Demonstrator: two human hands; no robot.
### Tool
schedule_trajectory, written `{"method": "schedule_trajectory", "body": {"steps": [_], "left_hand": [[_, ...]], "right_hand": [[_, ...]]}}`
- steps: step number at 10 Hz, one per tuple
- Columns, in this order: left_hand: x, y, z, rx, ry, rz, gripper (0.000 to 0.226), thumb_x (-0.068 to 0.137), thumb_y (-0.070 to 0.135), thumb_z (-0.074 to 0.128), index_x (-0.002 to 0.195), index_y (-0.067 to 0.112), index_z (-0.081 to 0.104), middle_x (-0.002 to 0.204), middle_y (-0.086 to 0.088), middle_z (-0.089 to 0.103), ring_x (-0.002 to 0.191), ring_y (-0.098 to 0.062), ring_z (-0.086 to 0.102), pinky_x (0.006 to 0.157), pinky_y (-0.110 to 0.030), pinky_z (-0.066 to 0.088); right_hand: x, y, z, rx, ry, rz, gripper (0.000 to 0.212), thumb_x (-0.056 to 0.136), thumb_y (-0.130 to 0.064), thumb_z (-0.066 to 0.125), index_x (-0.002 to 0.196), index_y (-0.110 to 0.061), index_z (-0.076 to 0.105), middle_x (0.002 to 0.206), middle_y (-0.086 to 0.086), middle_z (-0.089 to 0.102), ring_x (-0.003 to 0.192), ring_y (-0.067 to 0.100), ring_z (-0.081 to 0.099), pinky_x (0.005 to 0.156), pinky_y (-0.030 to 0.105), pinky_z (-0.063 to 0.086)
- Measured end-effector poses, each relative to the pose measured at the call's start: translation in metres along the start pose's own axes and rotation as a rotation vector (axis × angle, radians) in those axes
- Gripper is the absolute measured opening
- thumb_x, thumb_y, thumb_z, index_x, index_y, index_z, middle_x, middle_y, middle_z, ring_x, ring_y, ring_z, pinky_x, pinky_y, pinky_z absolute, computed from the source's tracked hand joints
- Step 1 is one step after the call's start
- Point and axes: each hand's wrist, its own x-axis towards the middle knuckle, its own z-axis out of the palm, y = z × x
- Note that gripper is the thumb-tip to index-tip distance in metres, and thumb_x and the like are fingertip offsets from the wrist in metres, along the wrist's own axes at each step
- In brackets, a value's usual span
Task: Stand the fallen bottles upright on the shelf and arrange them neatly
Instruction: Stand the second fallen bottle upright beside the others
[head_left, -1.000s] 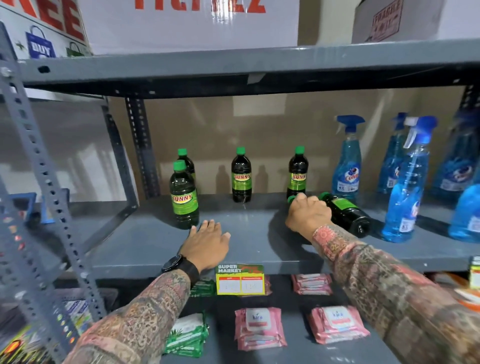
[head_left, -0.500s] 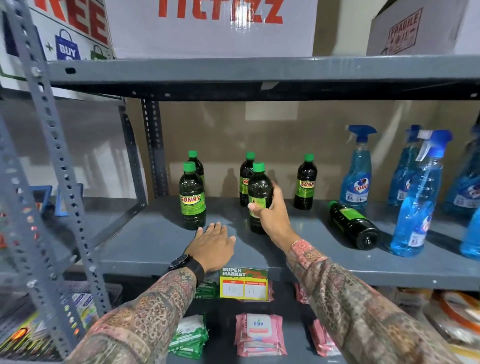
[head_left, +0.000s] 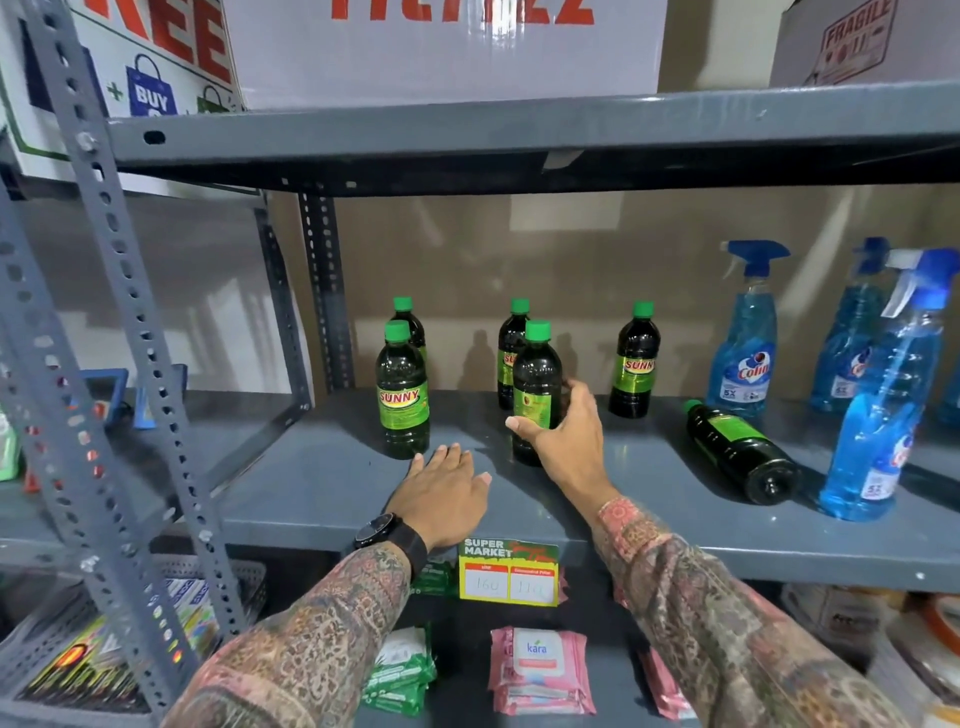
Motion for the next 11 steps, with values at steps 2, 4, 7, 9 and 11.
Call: {"method": "schedule_trajectory", "body": {"steps": [2,4,7,9,11], "left_hand": [[0.0,0.0007,-0.0015,0.006,0.003,0.003,0.068,0.106,0.047,0.014,0.162,0.009,0.012,0.172,-0.007,0.007,0.158,-0.021,0.005,0.128,-0.045,0.0],[-0.0014,0.0013,-0.0012,0.002,-0.001,-0.002,0.067,0.106,0.047,0.014,0.161,0.01,0.011,0.172,-0.006,0.007,0.158,-0.021,0.005,0.128,-0.045,0.0],[0.0008,0.0006,-0.0009,0.008,-0.007,-0.006,0.067,0.106,0.047,0.014,0.161,0.01,0.011,0.172,-0.006,0.006,0.158,-0.021,0.005,0.128,-0.046,0.001],[0.0016,0.0,0.0001,0.012,-0.001,-0.007,0.067,0.106,0.047,0.014,0.161,0.01,0.012,0.172,-0.006,0.007,0.158,-0.021,0.005,0.128,-0.046,0.001],[0.0001,0.0009,-0.0011,0.014,-0.003,-0.007,0.067,0.106,0.047,0.014,0.161,0.01,0.012,0.172,-0.006,0.008,0.158,-0.021,0.005,0.128,-0.046,0.002]], "right_hand": [[0.0004,0.0052,0.0003,0.076,-0.076,-0.01,0.062,0.081,-0.023,0.081,0.127,-0.037,0.042,0.109,-0.018,0.064,0.099,-0.005,0.063,0.094,0.04,0.056],[0.0006,0.0062,0.0033,-0.035,-0.029,-0.074,0.075,0.072,-0.038,0.092,0.13,-0.021,0.048,0.117,-0.006,0.054,0.107,0.012,0.055,0.087,0.027,0.043],[0.0018,0.008,0.0049,-0.015,-0.057,-0.03,0.079,0.072,-0.038,0.092,0.135,-0.02,0.047,0.121,-0.004,0.061,0.108,0.014,0.06,0.09,0.03,0.049],[0.0024,0.0098,0.0063,-0.065,-0.072,-0.05,0.065,0.079,-0.03,0.088,0.131,-0.02,0.05,0.113,-0.01,0.061,0.103,0.013,0.061,0.086,0.029,0.047],[0.0,0.0059,0.0054,-0.133,-0.058,-0.041,0.081,0.07,-0.046,0.091,0.132,-0.021,0.047,0.118,-0.008,0.052,0.106,0.009,0.052,0.089,0.029,0.044]]}}
